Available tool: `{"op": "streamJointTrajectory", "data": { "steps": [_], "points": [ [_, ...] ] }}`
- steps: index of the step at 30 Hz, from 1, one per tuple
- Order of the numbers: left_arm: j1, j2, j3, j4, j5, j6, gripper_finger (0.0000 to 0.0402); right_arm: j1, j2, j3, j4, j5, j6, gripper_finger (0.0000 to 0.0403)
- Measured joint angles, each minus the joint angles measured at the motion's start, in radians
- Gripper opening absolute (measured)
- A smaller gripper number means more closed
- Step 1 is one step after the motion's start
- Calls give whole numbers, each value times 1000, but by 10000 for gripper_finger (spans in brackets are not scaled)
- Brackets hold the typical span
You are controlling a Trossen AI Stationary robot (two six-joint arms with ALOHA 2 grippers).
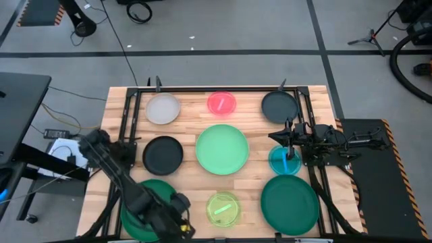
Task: Stack plastic plates
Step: Stack the left dark green plate on top of the light green plate
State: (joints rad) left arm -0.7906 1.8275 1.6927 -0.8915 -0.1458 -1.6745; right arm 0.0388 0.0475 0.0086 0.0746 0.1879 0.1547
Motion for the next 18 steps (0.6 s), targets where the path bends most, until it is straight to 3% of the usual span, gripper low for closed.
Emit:
{"op": "streamJointTrajectory", "data": {
  "steps": [3,6,13,18],
  "points": [
    [0,82,98,-162,53,-78,156,0,0,0,0,0,0,17],
    [0,124,122,-291,117,-152,156,0,0,0,0,0,0,17],
    [0,196,100,-306,146,-166,164,0,0,0,1,0,0,17],
    [21,238,100,-310,149,-166,205,0,0,0,2,0,0,17]
  ]
}}
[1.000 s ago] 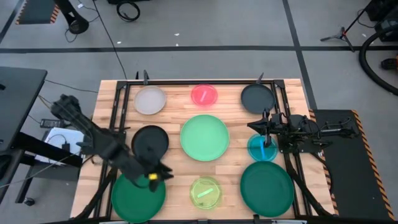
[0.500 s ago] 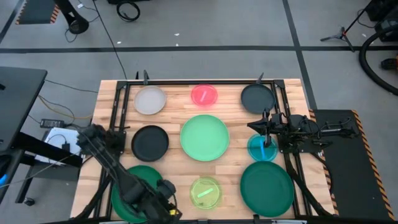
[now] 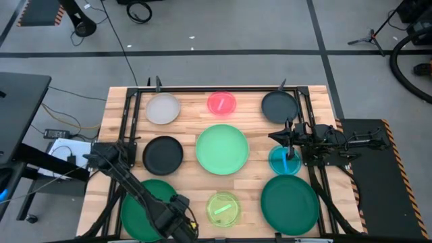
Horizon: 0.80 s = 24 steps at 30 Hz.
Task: Stack plastic plates
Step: Stack the left dark green plate on top of the light green plate
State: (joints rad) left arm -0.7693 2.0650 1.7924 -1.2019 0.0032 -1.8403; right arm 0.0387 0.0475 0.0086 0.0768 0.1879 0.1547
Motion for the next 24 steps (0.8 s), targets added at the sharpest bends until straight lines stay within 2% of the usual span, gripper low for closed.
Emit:
{"op": "streamJointTrajectory", "data": {
  "steps": [6,11,18,24],
  "points": [
    [25,61,0,2,24,-12,270,-2,0,0,0,0,0,17],
    [38,133,0,5,93,-10,280,-2,0,0,1,0,0,17],
    [38,181,-1,14,108,-50,252,-2,0,0,3,0,0,17],
    [38,193,-1,6,109,-21,176,-2,0,0,4,0,0,17]
  ]
}}
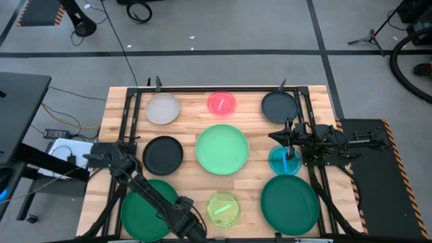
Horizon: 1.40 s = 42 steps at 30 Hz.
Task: Stack plastic plates
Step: Stack the left dark green plate on top of the light green plate
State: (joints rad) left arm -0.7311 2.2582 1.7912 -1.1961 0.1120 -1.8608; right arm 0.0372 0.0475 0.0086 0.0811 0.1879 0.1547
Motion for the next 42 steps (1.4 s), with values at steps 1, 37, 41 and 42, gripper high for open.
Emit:
{"op": "streamJointTrajectory", "data": {
  "steps": [1,37,41,42],
  "points": [
    [0,1,0,-7,-2,38,158,0,0,0,0,0,0,17],
    [34,-4,520,-318,-249,1105,13,1,5,1,82,-57,545,17],
    [129,-4,520,-320,-250,1345,13,4,20,7,90,-162,690,15],
    [153,-4,520,-321,-250,1392,13,10,31,19,65,-188,749,12]
  ]
}}
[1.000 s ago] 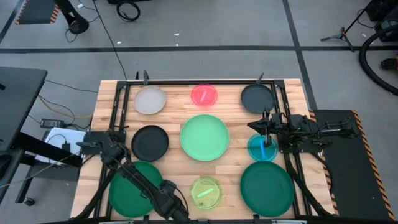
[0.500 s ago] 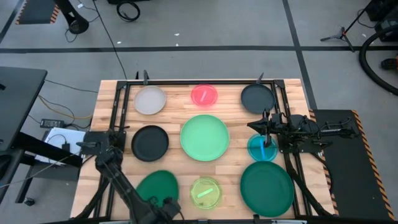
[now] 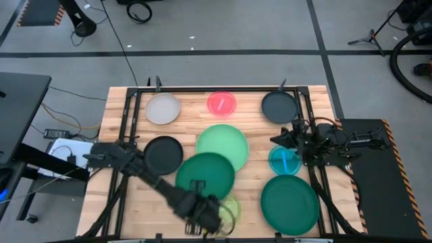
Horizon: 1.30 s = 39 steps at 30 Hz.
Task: Stack plastic plates
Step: Stack the left dark green plate on top of the light green plate
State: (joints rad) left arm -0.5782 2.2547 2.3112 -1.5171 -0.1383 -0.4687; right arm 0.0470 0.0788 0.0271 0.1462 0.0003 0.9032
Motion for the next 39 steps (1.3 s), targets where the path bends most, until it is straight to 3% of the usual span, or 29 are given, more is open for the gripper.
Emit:
{"op": "streamJointTrajectory", "data": {
  "steps": [3,8,13,17,23,31,35,39],
  "points": [
    [67,0,0,-12,0,105,12,56,61,84,-108,-22,56,6],
    [151,0,0,-18,-57,298,12,202,263,345,-344,139,-92,4],
    [227,4,0,2,-99,426,12,354,561,636,-580,197,-187,3],
    [273,5,0,34,-152,477,12,515,832,865,-773,209,-141,2],
    [316,4,-65,114,-136,558,12,729,1190,1162,-1012,275,-25,2],
    [306,5,-221,150,-96,741,12,882,1525,1418,-1307,181,405,2],
    [304,5,-257,198,-5,774,13,907,1696,1607,-1429,42,518,2],
    [298,5,-289,216,-31,819,20,910,1871,1851,-1602,-2,565,2]
  ]
}}
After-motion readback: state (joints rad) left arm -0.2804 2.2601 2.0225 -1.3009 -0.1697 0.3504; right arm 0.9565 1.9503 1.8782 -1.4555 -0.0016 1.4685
